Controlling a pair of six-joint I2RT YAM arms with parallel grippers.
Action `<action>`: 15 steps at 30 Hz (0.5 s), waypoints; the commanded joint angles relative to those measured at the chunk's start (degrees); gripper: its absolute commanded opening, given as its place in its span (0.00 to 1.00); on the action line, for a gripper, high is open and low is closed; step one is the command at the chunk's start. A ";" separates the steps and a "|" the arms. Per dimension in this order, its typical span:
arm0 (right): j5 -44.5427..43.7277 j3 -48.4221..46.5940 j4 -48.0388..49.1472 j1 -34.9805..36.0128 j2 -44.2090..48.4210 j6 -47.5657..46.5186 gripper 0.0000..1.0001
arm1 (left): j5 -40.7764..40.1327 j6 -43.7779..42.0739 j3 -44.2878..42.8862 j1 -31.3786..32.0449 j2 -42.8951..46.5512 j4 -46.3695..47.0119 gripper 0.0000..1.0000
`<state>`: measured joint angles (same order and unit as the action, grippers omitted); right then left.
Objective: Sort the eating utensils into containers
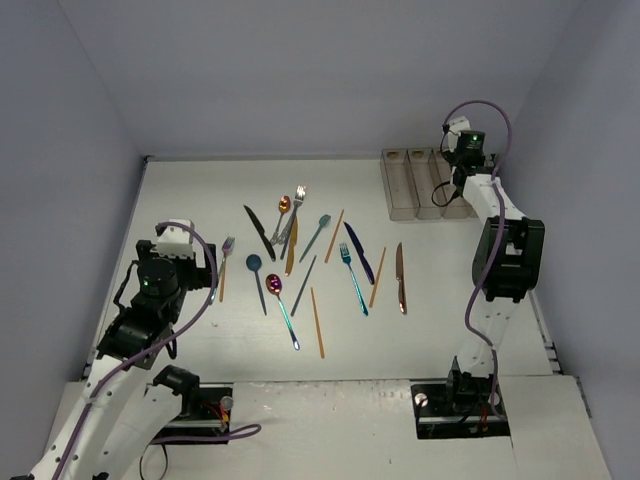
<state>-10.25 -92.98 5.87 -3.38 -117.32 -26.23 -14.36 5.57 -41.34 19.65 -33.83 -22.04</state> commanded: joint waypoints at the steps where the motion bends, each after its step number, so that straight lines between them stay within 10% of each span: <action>1: 0.16 -6.70 4.15 -0.56 -1.25 -4.70 0.00 | -1.64 -1.89 -0.05 0.30 -2.00 4.00 0.91; 15: 0.94 -18.31 4.73 -5.42 -13.83 -5.69 0.01 | -2.46 -4.47 2.90 0.13 -0.96 6.56 0.91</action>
<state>-9.99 -107.02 6.76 -7.25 -129.68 -31.70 -15.39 2.74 -38.49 19.66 -34.79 -20.13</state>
